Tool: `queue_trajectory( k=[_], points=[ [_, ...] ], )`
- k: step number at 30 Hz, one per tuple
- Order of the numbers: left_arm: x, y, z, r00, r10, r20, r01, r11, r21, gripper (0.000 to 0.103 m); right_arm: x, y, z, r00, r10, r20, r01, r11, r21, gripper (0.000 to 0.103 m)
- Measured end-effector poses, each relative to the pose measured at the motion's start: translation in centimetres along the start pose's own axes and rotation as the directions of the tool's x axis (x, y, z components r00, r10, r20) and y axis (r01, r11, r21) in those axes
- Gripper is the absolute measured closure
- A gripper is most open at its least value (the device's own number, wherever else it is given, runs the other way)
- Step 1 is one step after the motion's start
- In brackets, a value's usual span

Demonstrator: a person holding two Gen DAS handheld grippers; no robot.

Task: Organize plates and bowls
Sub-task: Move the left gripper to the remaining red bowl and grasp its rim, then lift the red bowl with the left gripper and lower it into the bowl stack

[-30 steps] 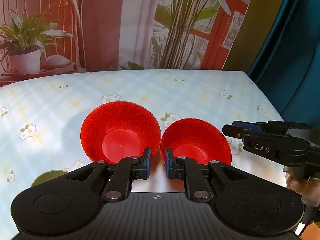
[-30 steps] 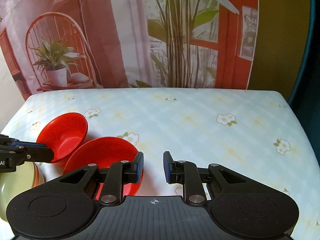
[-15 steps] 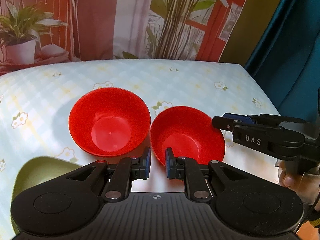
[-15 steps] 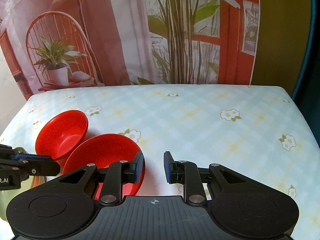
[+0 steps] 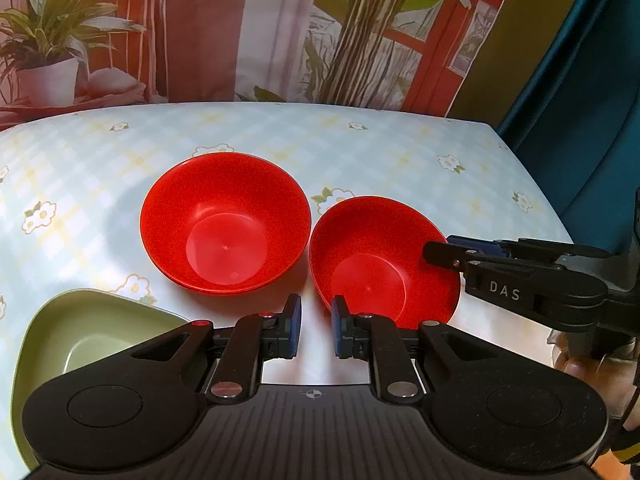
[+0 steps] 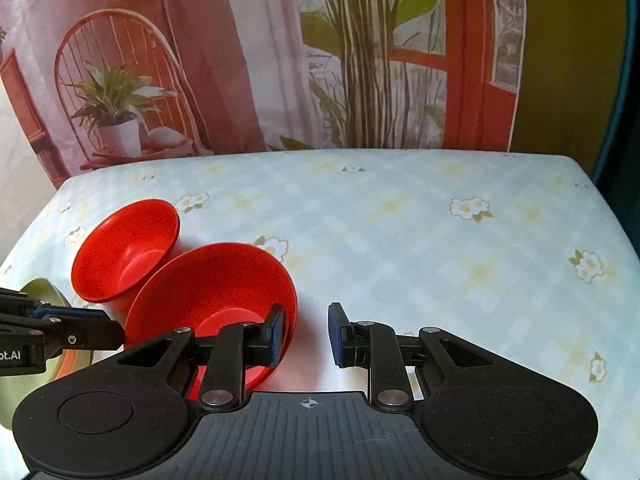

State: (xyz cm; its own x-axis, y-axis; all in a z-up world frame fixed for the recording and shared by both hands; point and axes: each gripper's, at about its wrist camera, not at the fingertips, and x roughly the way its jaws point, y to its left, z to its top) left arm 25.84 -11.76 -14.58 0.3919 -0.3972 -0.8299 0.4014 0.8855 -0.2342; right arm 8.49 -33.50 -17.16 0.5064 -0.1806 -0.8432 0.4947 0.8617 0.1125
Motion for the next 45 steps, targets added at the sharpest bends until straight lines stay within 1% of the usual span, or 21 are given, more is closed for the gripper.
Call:
queue_trajectory(
  k=[4, 8, 14, 17, 23, 28, 36, 39, 40, 41, 42, 45],
  points=[
    [0.0, 0.1, -0.1, 1.0, -0.005, 0.001, 0.005, 1.0, -0.002, 0.086, 0.1, 0.0, -0.1, 1.0, 0.002, -0.005, -0.002, 1.0, 0.0, 0.084],
    [-0.1, 0.3, -0.2, 1.0, -0.018, 0.0, 0.018, 1.0, -0.004, 0.081, 0.1, 0.1, -0.1, 1.0, 0.007, -0.005, -0.007, 1.0, -0.006, 0.088],
    [-0.2, 0.9, -0.1, 0.999, -0.044, 0.0, 0.044, 0.999, -0.028, 0.081, 0.2, 0.4, -0.1, 1.0, 0.012, -0.006, -0.012, 1.0, -0.01, 0.094],
    [-0.2, 1.1, -0.2, 0.998, -0.058, -0.003, 0.058, 0.997, -0.042, 0.081, 0.2, 0.5, -0.1, 1.0, 0.014, -0.005, -0.014, 1.0, -0.01, 0.095],
    [0.2, 1.7, -0.1, 0.996, -0.09, -0.013, 0.089, 0.991, -0.099, 0.081, 0.4, 0.5, -0.2, 1.0, 0.017, -0.008, -0.017, 1.0, -0.01, 0.096],
    [0.7, 1.3, 0.2, 0.993, -0.115, -0.008, 0.113, 0.987, -0.117, 0.081, 0.4, 0.6, -0.2, 1.0, 0.017, -0.007, -0.017, 1.0, -0.009, 0.096],
    [2.0, 0.8, 0.8, 0.997, -0.076, 0.008, 0.076, 0.988, -0.132, 0.082, 0.4, 0.6, -0.2, 1.0, 0.018, -0.007, -0.018, 1.0, -0.009, 0.096],
    [2.3, 0.4, 0.5, 0.999, -0.051, 0.011, 0.052, 0.994, -0.101, 0.083, 0.5, 0.6, -0.2, 1.0, 0.018, -0.007, -0.018, 1.0, -0.01, 0.096],
    [2.4, 0.2, 0.4, 0.999, -0.042, 0.013, 0.043, 0.995, -0.087, 0.084, 0.5, 0.6, -0.2, 1.0, 0.018, -0.007, -0.018, 1.0, -0.008, 0.096],
    [2.4, 0.2, 0.4, 0.999, -0.033, 0.016, 0.034, 0.996, -0.081, 0.088, 0.5, 0.6, -0.2, 1.0, 0.018, -0.005, -0.018, 1.0, -0.004, 0.096],
    [2.3, 0.1, 0.3, 0.999, -0.025, 0.02, 0.027, 0.997, -0.078, 0.089, 0.5, 0.6, -0.2, 1.0, 0.017, -0.004, -0.017, 1.0, -0.001, 0.096],
    [2.1, 0.1, 0.0, 0.999, -0.025, 0.025, 0.027, 0.998, -0.055, 0.089, 0.4, 0.6, -0.2, 1.0, 0.012, -0.004, -0.012, 1.0, 0.005, 0.096]
  ],
)
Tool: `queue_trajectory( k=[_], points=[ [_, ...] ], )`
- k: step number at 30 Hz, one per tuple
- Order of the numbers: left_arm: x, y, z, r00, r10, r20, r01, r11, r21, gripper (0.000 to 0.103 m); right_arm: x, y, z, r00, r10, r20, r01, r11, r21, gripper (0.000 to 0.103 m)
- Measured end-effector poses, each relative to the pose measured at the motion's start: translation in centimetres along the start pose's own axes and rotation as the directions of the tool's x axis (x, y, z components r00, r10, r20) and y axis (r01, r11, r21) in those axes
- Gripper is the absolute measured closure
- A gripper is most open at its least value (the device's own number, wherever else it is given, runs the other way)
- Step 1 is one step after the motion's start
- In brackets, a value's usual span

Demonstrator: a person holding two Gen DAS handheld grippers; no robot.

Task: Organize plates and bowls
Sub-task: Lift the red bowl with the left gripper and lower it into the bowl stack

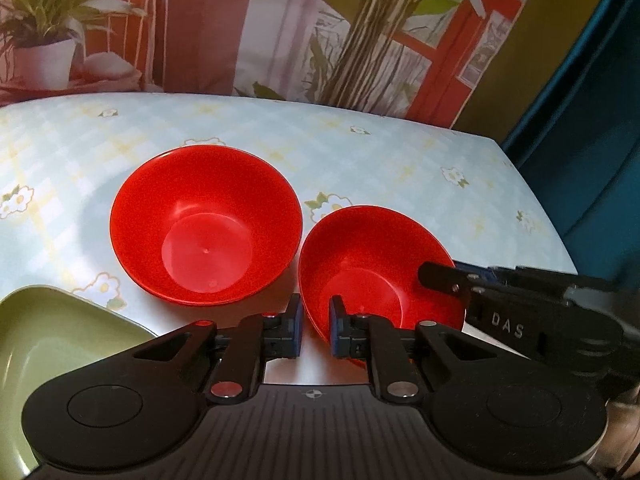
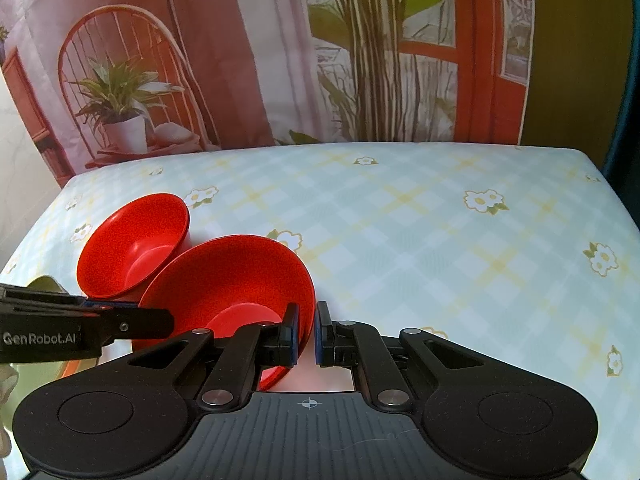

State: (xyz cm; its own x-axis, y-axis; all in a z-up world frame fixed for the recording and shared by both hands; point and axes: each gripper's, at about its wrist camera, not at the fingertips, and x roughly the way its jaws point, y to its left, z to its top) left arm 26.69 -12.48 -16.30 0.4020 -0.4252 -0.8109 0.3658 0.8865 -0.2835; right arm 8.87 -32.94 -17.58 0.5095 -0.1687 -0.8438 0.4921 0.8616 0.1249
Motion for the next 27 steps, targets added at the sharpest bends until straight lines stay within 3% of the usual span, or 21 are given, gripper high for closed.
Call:
queue_trajectory(
  k=[10, 27],
  points=[
    [-0.6, -0.6, 0.2, 0.999, -0.037, -0.011, 0.037, 0.999, 0.038, 0.089, -0.8, 0.0, 0.4, 1.0, -0.028, 0.0, 0.028, 1.0, 0.003, 0.096],
    [-4.2, -0.8, 1.3, 0.991, -0.12, 0.066, 0.115, 0.991, 0.069, 0.089, -4.0, 0.7, 2.0, 0.997, -0.048, 0.052, 0.049, 0.999, -0.009, 0.095]
  ],
)
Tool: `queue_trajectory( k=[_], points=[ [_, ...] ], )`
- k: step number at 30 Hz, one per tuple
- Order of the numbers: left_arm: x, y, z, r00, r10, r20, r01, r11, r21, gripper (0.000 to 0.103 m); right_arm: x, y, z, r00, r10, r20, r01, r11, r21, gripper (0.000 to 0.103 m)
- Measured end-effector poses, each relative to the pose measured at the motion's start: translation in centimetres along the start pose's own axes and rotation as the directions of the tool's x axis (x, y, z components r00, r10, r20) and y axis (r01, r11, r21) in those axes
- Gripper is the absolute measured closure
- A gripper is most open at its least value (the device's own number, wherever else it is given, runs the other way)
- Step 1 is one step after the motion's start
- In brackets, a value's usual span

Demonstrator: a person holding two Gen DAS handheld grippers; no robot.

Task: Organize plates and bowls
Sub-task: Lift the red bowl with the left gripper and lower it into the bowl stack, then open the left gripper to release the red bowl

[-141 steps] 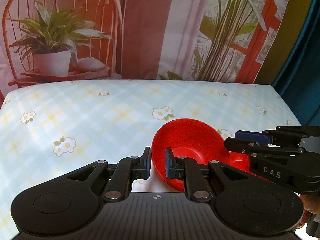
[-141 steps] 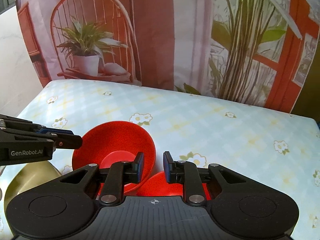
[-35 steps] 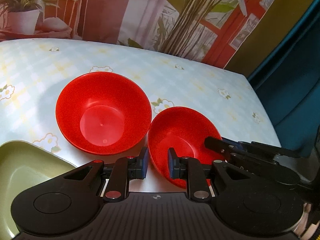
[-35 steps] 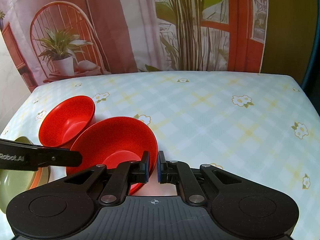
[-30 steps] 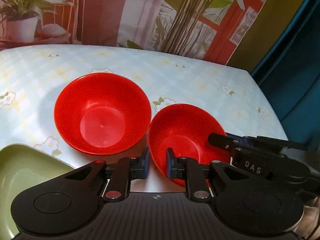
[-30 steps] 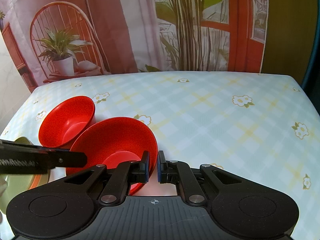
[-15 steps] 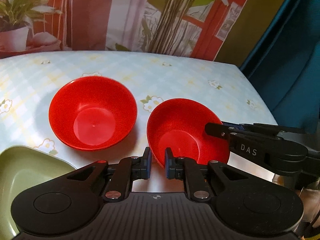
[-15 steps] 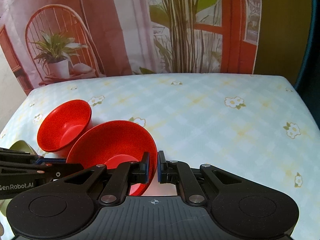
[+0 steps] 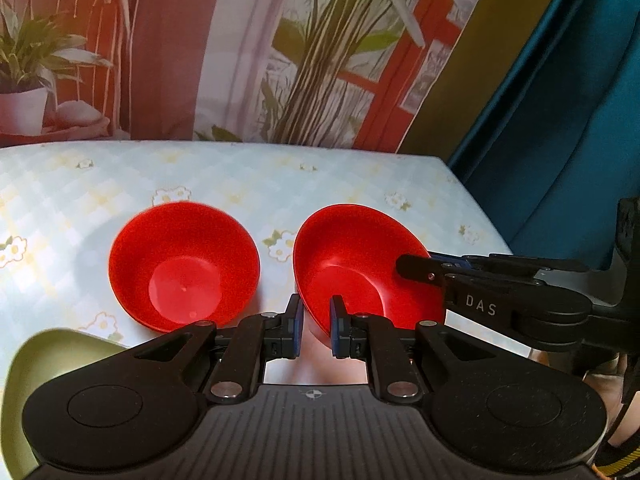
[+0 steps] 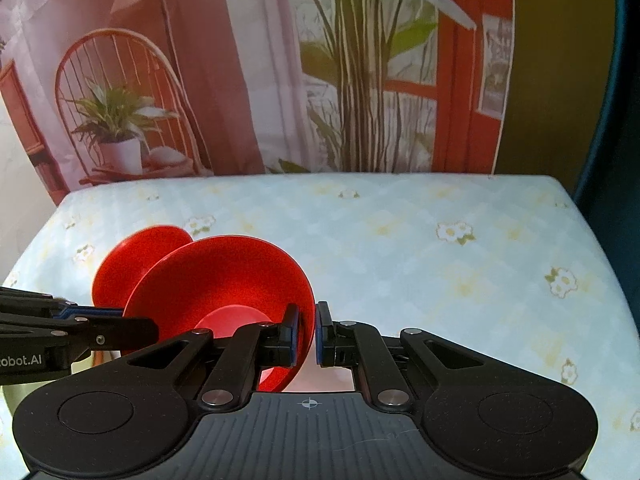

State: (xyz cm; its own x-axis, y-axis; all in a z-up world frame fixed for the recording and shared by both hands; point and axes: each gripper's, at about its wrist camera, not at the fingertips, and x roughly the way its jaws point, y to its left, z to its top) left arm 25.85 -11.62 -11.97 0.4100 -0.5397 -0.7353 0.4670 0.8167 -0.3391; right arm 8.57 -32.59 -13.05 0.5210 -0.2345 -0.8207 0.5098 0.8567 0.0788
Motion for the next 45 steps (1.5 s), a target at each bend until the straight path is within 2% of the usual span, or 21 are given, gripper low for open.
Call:
queue_trajectory(
  k=[8, 15, 21, 27, 45],
  points=[
    [-2.6, 1.8, 2.0, 0.998, -0.026, 0.064, 0.026, 1.0, -0.006, 0.089, -0.7, 1.6, 2.4, 0.999, 0.016, 0.045, -0.015, 1.0, -0.006, 0.095],
    [-3.9, 5.0, 3.3, 0.996, 0.002, 0.092, 0.001, 0.999, -0.038, 0.089, 0.7, 4.9, 4.3, 0.997, 0.052, 0.057, -0.051, 0.998, -0.023, 0.095],
    [-3.4, 8.2, 3.3, 0.996, 0.047, 0.073, -0.041, 0.996, -0.079, 0.089, 3.3, 7.7, 4.6, 0.997, 0.066, 0.035, -0.066, 0.998, -0.021, 0.095],
    [-1.9, 10.5, 2.4, 0.998, 0.06, 0.027, -0.057, 0.993, -0.106, 0.089, 5.6, 9.5, 4.3, 0.998, 0.067, -0.003, -0.067, 0.996, -0.051, 0.095],
    [-0.4, 11.5, 1.5, 0.995, 0.095, -0.014, -0.096, 0.99, -0.104, 0.089, 7.7, 10.8, 2.9, 0.998, 0.045, -0.046, -0.049, 0.995, -0.09, 0.09]
  ],
)
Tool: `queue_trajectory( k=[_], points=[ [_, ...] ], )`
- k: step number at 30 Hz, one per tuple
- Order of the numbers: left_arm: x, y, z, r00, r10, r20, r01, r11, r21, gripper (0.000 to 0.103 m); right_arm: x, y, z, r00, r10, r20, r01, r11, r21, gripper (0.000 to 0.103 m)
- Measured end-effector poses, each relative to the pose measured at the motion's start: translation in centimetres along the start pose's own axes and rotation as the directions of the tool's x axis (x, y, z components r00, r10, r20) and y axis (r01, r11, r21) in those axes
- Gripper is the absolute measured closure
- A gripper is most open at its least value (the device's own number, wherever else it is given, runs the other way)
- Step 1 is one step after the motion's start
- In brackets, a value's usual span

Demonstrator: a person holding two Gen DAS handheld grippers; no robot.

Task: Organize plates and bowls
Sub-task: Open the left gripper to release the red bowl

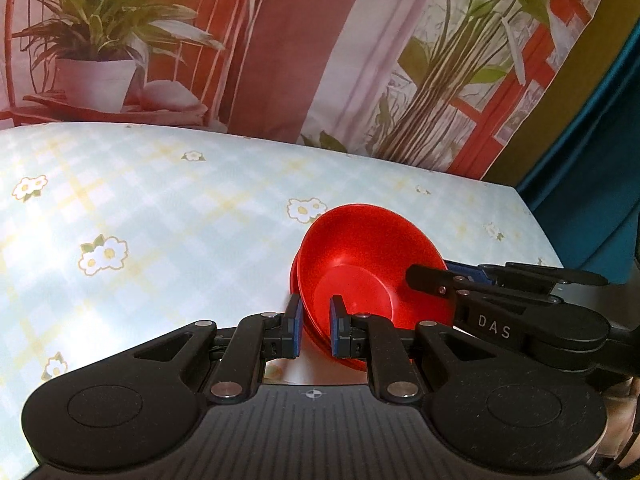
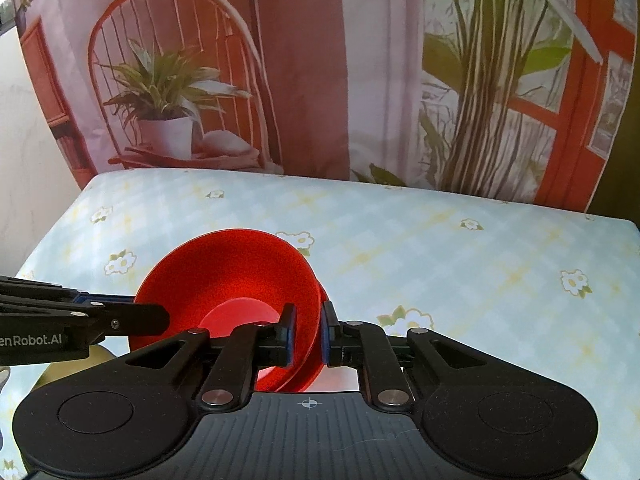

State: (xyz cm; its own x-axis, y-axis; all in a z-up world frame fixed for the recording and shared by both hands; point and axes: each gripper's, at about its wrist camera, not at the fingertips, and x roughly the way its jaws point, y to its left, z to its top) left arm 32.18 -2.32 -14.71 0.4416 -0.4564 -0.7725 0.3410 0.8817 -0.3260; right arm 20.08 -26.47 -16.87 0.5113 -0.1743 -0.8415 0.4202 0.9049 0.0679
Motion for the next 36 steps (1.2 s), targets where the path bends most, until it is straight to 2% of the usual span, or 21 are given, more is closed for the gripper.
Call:
queue_trajectory(
  k=[24, 27, 29, 36],
  points=[
    [0.3, 0.4, -0.1, 1.0, 0.023, -0.009, -0.023, 0.999, -0.025, 0.087, -0.3, -0.6, -0.3, 1.0, -0.002, 0.014, 0.002, 1.0, 0.014, 0.083],
    [0.5, 0.3, -0.1, 1.0, 0.022, -0.014, -0.022, 0.999, -0.025, 0.082, -0.1, -0.6, -0.4, 1.0, -0.002, 0.009, 0.002, 1.0, 0.019, 0.082],
    [0.6, 0.2, 0.0, 1.0, 0.021, -0.013, -0.021, 0.999, -0.024, 0.073, 0.0, -0.6, -0.4, 1.0, -0.003, 0.008, 0.003, 1.0, 0.021, 0.081],
    [1.2, 0.3, 0.0, 1.0, 0.012, -0.023, -0.012, 1.0, -0.021, 0.073, 0.4, -0.8, -0.8, 1.0, 0.001, -0.003, -0.001, 1.0, 0.028, 0.079]
  ],
)
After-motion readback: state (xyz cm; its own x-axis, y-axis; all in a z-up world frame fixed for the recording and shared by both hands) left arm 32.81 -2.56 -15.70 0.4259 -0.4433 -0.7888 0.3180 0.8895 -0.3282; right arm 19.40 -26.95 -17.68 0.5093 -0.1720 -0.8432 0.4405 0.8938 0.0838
